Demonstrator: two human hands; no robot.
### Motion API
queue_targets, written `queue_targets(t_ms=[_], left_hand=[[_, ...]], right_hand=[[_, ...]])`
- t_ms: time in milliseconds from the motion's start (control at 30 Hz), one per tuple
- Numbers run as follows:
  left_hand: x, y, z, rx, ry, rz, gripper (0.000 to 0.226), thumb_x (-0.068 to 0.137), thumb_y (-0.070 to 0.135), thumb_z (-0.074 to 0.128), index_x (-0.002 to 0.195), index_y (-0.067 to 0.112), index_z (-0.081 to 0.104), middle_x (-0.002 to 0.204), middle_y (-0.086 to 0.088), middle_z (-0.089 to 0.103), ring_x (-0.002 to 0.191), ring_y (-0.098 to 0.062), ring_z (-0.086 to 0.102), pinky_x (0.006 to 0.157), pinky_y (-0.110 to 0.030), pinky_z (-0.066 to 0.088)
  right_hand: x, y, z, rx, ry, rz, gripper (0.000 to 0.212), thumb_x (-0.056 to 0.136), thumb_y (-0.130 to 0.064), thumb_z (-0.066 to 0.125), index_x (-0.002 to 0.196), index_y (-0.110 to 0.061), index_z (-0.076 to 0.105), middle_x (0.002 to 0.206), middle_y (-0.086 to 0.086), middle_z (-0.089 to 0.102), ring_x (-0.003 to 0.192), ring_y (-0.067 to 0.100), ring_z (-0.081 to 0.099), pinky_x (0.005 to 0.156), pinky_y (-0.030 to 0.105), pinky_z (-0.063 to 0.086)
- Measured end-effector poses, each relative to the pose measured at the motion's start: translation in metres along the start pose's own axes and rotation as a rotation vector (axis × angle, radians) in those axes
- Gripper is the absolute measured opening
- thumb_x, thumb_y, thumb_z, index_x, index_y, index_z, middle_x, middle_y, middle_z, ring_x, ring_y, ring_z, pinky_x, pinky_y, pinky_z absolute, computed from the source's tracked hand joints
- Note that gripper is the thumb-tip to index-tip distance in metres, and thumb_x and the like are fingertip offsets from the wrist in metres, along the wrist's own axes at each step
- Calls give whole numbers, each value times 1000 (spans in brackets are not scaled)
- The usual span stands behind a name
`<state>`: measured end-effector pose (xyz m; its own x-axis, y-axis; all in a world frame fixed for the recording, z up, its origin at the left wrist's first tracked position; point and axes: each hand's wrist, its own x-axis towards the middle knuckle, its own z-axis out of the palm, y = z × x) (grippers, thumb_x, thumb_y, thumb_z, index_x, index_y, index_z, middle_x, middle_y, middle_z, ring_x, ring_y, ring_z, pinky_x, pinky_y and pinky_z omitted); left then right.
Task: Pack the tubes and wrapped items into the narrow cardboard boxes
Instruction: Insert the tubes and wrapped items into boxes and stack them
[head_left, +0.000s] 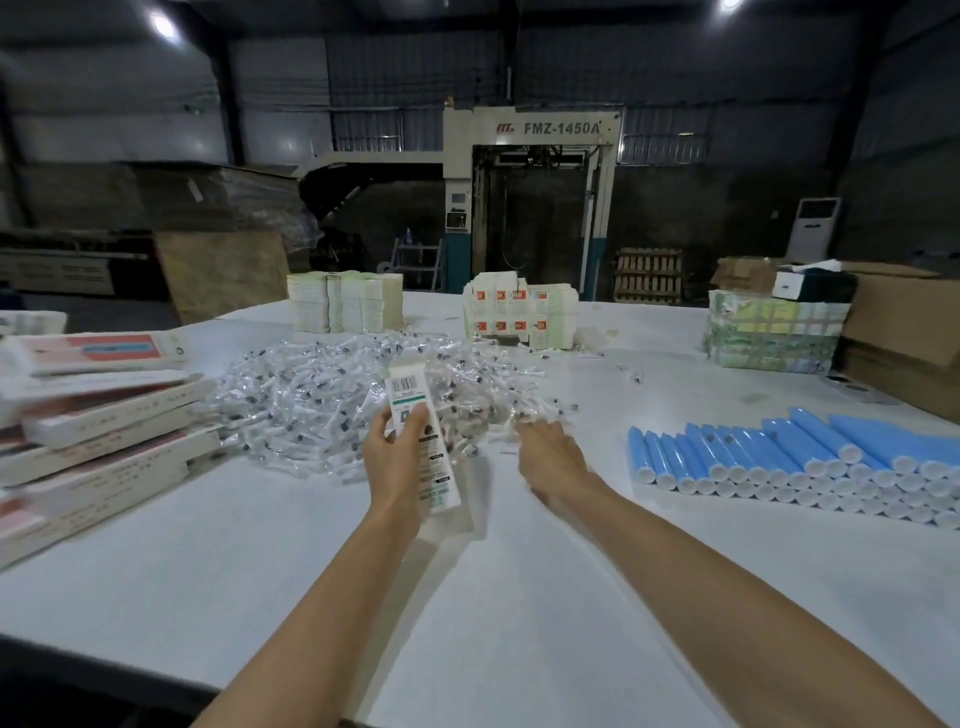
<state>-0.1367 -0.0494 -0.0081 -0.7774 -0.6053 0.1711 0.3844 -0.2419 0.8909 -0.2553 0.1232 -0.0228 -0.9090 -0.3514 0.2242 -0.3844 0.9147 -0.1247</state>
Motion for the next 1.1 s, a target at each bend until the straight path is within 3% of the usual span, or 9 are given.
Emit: queue_targets(t_ms=[67,167,300,467,533,600,667,767,1100], left_hand=[[4,-2,-2,-4,-2,-6,28,104,25,70,130,17,67,100,-8,76,77,-22,69,69,-34,56],[6,-2,0,-17,-18,-35,26,103,24,71,127,16,67,92,-6,76,68,-18,70,60,-32,57],[2,-2,4,13,-96,-40,26,101,27,74,126,23,66,97,-4,79,72,-15,75,59,-30,58],[-12,-1,14,62,-242,-22,29,99,23,78,123,27,63,104,-1,83,84,-12,80,68,-33,61],[-20,0,19,70,-338,-6,39,95,23,82,128,25,61,104,2,83,91,-16,81,71,-32,63],[-29,0,25,81,-427,19,46,92,25,85,131,25,60,108,4,83,95,-16,80,71,-26,62],[-38,0,30,87,-510,31,51,91,27,86,133,25,59,114,3,82,101,-16,80,74,-24,63],[-48,0,34,120,-586,41,56,89,31,87,136,25,57,117,3,82,105,-16,79,77,-24,63],[-60,-3,39,135,-648,30,53,86,34,91,130,33,61,116,-1,82,106,-22,79,78,-25,62]], right_hand=[[2,6,10,-126,-26,-29,43,98,2,39,136,-9,55,141,14,53,133,34,46,105,44,42],[2,11,17,-239,109,-66,36,98,3,43,123,-10,64,127,9,63,121,30,56,96,38,44],[-2,12,18,-321,291,-189,36,94,3,49,115,-15,71,126,5,62,126,28,52,105,38,35],[-15,18,-15,239,410,-75,17,106,-8,51,105,-7,68,111,7,58,107,24,53,87,29,45],[-29,23,-37,483,490,-5,10,104,-12,58,96,-14,63,102,2,59,90,14,57,71,14,40],[-45,30,-61,678,575,41,10,99,-12,65,93,-19,61,93,-2,64,78,1,58,66,13,39],[-60,34,-87,906,639,7,13,96,-11,69,103,-19,61,88,-3,69,78,-2,64,71,21,48],[-82,32,-122,1195,656,-145,47,97,-10,70,133,-27,44,91,7,74,87,15,75,81,21,56],[-94,-1,-152,1018,486,-334,34,94,-9,75,118,-21,54,99,0,70,82,17,77,68,31,63]])
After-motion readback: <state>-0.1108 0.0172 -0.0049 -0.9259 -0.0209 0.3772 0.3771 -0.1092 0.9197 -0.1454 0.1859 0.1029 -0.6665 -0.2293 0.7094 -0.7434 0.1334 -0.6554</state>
